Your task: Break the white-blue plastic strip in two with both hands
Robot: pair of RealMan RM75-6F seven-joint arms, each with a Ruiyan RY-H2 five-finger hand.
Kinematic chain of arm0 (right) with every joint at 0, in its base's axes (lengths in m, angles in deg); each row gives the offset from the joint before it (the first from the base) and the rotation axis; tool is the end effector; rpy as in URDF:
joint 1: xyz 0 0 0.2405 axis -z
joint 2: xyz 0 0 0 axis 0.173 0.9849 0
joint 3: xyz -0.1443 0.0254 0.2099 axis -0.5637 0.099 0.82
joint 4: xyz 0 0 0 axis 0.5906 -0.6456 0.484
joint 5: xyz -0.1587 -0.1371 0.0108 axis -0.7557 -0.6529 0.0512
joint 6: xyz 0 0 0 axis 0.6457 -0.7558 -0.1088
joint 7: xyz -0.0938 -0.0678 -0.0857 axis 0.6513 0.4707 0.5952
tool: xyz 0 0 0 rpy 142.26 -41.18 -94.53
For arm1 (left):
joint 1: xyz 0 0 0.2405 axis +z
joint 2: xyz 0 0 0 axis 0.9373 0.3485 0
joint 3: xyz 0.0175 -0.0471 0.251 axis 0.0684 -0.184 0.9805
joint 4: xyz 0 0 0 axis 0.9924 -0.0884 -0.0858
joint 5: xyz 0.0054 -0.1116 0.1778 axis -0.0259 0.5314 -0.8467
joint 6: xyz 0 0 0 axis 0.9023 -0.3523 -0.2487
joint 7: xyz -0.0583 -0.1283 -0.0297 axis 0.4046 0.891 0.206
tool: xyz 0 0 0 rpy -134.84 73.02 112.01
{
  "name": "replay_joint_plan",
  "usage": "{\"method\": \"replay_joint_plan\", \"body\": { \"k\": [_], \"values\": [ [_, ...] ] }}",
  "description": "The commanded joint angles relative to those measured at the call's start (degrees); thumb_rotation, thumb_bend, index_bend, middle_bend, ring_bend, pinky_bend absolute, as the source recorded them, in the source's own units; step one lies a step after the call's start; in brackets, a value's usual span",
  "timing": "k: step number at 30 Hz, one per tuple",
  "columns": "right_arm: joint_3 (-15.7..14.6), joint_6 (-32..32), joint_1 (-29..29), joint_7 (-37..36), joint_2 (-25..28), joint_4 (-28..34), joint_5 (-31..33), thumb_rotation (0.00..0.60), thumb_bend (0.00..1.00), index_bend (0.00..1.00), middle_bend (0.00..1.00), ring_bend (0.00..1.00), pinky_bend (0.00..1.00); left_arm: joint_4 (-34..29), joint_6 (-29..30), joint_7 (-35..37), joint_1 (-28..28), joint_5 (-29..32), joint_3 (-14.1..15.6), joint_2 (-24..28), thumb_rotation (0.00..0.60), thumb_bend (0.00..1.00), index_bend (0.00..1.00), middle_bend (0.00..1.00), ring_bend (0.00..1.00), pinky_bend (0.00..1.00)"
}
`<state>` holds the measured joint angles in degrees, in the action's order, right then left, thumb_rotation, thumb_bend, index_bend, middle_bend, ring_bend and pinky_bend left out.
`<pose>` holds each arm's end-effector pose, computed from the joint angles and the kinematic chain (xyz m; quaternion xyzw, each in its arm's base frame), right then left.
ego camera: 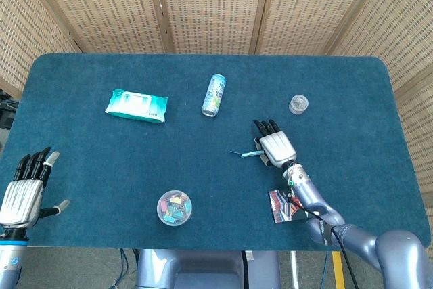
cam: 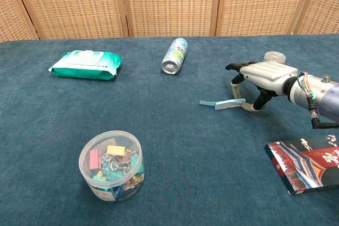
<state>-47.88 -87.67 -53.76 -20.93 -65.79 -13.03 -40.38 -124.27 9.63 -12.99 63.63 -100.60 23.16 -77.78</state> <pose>-0.2012 -0.3887 -0.0498 0.7637 -0.3367 0.3222 0.4468 -0.2769 0.1821 0.1292 -0.6079 -0.3959 -0.3545 0.5900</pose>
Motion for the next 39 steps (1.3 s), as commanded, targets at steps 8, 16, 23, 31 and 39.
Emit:
{"method": "replay_joint_plan", "body": {
  "k": [8, 16, 23, 31, 39],
  "values": [
    [-0.09, -1.14, -0.02, -1.16, -0.32, 0.07, -0.45, 0.600, 0.47, 0.60, 0.00, 0.00, 0.00, -0.11, -0.12, -0.08, -0.13, 0.13, 0.14, 0.05, 0.600, 0.00, 0.00, 0.00, 0.00, 0.00],
    [0.25, -4.24, 0.70, -3.07, 2.75, 5.53, -1.87, 0.600, 0.47, 0.60, 0.00, 0.00, 0.00, 0.34, -1.43, -0.30, -1.48, -0.66, -0.14, 0.35, 0.600, 0.00, 0.00, 0.00, 0.00, 0.00],
    [1.75, -7.08, 1.17, 2.07, 9.52, 17.86, -1.62, 0.600, 0.47, 0.60, 0.00, 0.00, 0.00, 4.67, -8.91, -0.59, -10.66, -4.14, -4.44, -0.90, 0.600, 0.00, 0.00, 0.10, 0.18, 0.16],
    [5.37, -7.64, -0.22, 12.72, 12.50, 28.79, 4.26, 0.600, 0.49, 0.62, 0.00, 0.00, 0.00, 16.73, -13.05, 6.49, -23.99, -13.15, -9.72, -9.79, 0.600, 0.00, 0.04, 0.65, 0.69, 0.67],
    [8.14, -8.69, -2.71, 23.50, 11.93, 35.02, 13.64, 0.600, 0.49, 0.62, 0.00, 0.00, 0.00, 29.39, -12.85, 11.31, -33.62, -16.89, -11.35, -22.10, 0.600, 0.00, 0.26, 0.99, 0.99, 0.98]
  ]
}}
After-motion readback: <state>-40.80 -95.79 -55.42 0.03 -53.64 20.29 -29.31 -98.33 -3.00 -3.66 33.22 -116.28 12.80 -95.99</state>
